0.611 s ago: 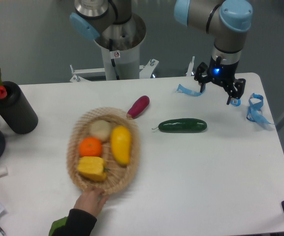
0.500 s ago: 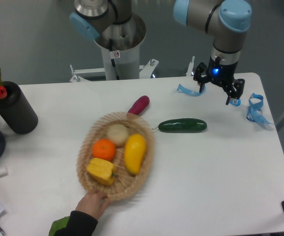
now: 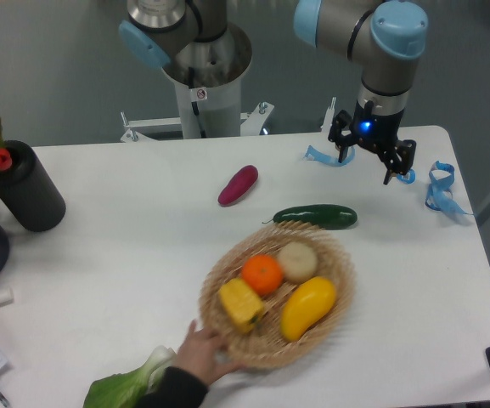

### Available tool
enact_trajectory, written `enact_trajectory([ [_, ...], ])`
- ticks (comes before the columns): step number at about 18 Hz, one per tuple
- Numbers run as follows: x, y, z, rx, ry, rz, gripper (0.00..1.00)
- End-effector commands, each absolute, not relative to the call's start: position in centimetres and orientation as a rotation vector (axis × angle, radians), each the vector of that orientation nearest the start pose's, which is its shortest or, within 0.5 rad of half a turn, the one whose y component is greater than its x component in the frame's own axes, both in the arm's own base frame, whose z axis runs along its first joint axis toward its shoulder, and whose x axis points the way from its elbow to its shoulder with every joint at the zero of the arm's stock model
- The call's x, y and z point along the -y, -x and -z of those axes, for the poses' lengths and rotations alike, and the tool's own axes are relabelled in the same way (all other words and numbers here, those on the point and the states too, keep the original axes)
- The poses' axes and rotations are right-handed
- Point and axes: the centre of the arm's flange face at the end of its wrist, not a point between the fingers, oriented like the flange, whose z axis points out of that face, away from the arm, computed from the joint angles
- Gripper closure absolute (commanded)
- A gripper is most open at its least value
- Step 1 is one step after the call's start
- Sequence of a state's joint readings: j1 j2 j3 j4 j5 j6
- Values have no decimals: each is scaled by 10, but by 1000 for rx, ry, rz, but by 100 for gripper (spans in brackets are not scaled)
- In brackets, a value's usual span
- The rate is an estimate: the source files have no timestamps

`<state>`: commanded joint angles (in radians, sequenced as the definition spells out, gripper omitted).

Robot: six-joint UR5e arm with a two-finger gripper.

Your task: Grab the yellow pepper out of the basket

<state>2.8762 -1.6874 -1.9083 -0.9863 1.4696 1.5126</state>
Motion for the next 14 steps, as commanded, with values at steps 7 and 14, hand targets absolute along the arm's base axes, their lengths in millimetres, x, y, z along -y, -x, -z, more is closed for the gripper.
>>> enact_trajectory([
  [7,-307,437,-329,-159,2986,-147,0],
  [14,-350,405,-331,-17,2978,-117,0],
])
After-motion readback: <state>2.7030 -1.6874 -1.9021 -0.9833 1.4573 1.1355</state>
